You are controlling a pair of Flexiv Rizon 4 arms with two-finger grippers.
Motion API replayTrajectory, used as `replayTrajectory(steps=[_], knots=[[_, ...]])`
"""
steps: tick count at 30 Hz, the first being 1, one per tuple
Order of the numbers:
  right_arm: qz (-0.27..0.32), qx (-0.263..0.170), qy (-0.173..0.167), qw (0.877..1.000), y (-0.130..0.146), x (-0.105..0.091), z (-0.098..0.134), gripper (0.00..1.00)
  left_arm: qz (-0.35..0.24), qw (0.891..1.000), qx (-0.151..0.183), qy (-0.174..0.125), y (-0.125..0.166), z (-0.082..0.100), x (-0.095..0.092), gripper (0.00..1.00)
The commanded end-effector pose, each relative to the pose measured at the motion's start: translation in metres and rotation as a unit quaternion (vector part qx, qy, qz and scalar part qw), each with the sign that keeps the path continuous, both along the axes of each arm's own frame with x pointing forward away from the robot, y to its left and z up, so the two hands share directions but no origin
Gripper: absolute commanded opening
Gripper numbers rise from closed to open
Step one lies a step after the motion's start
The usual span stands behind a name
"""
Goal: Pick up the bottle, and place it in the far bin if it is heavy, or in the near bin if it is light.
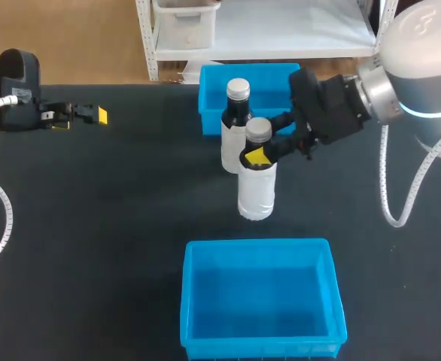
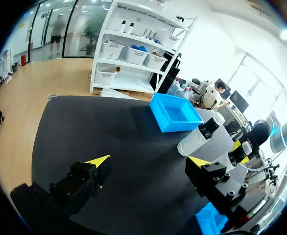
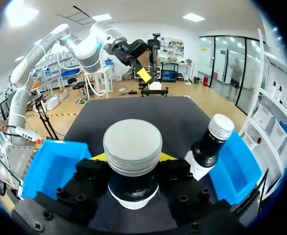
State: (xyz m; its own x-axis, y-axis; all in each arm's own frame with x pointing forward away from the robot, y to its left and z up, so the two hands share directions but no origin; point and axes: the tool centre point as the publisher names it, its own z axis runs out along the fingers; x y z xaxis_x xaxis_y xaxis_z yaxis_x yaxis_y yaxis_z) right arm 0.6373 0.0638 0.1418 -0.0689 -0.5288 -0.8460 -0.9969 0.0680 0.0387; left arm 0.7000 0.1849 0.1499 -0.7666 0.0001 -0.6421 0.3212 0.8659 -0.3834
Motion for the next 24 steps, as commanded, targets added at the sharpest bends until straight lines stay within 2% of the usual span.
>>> replayTrajectory(steps=[1,13,19,24], knots=[[-0.014,-0.007,-0.005,1.0,-0.018,-0.007,0.016,0.0,0.0,1.0,0.0,0.0,0.0,0.0,0.0,1.0],[-0.078,-0.023,-0.002,0.997,-0.093,0.004,0.038,0.0,0.0,1.0,0.0,0.0,0.0,0.0,0.0,1.0],[-0.109,-0.034,-0.004,0.993,-0.132,0.004,0.051,0.0,0.0,1.0,0.0,0.0,0.0,0.0,0.0,1.0],[-0.121,-0.039,-0.006,0.992,-0.154,-0.002,0.066,0.0,0.0,1.0,0.0,0.0,0.0,0.0,0.0,1.0]])
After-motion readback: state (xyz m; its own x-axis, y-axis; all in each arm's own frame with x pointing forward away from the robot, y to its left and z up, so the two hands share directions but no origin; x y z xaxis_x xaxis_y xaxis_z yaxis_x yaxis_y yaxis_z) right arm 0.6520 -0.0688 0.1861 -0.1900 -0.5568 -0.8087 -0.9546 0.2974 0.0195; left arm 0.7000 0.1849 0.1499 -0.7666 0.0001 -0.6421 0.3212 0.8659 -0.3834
